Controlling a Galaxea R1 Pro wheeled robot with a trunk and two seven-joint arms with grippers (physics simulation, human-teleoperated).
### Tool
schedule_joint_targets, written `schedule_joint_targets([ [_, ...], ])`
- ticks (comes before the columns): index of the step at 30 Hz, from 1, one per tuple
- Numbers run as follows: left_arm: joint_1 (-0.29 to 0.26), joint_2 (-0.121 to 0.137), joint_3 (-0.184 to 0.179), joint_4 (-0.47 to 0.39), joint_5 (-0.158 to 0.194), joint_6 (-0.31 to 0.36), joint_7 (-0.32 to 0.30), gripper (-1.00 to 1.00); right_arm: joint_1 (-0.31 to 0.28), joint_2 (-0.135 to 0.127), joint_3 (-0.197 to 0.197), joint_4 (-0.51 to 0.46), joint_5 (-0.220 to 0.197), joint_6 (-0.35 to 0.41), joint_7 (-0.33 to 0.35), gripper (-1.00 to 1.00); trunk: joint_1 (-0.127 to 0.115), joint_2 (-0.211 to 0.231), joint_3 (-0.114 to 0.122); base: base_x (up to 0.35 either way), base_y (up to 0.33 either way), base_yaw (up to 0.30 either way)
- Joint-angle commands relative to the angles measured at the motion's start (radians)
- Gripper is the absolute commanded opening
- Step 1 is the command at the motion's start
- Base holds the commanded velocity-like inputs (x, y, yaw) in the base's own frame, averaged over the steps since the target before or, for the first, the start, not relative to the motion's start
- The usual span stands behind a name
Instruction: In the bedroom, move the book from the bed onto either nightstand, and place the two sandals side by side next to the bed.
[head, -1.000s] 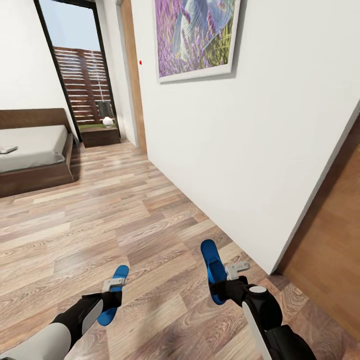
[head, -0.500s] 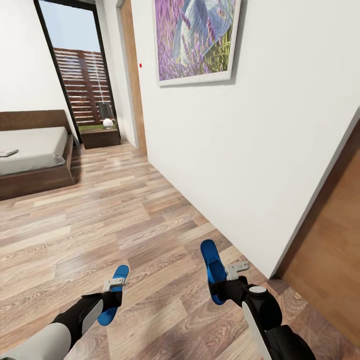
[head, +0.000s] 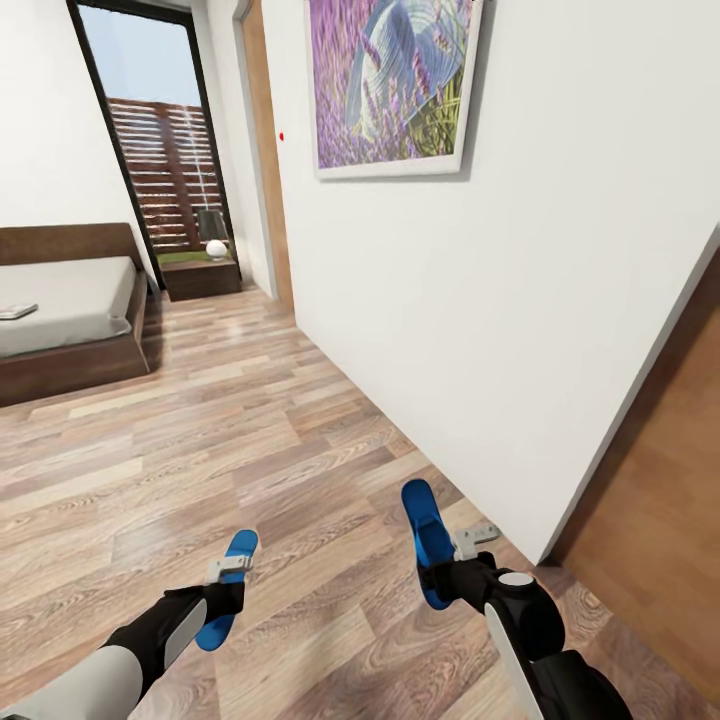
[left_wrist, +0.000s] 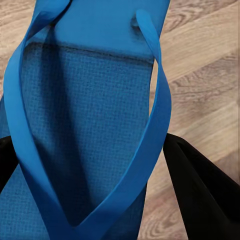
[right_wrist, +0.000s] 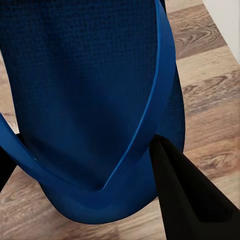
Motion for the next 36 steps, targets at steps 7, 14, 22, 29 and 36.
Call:
schedule_joint_targets([
  [7, 0.0, 0.0, -0.003, -0.002, 0.002, 0.005, -0.001, -1.0, 0.0, 0.0, -0.001, -0.001, 0.0, 0.005, -0.001, -1.0, -0.027, 0.049, 0.021, 0.0, 0.0, 0.0],
  [14, 0.0, -0.003, -0.003, -0.001, 0.001, 0.004, 0.0, -1.0, -0.001, 0.0, -0.001, 0.0, 0.0, 0.005, -0.001, -1.0, -0.054, 0.098, 0.043, 0.0, 0.0, 0.0],
  [22, 0.0, -0.003, -0.003, -0.001, 0.001, 0.003, -0.001, -1.0, -0.001, 0.0, -0.001, 0.005, 0.0, 0.005, -0.001, -1.0, -0.085, 0.154, 0.068, 0.0, 0.0, 0.0],
  [29, 0.0, -0.001, -0.003, -0.001, 0.001, 0.004, -0.001, -1.0, -0.001, 0.001, -0.001, 0.006, 0.0, 0.005, -0.001, -1.0, -0.111, 0.203, 0.09, 0.0, 0.0, 0.0],
  [36, 0.0, -0.001, -0.003, -0.001, 0.002, 0.006, -0.003, -1.0, -0.001, 0.001, 0.001, 0.007, 0.0, 0.0, -0.001, -1.0, -0.138, 0.252, 0.112, 0.0, 0.0, 0.0],
])
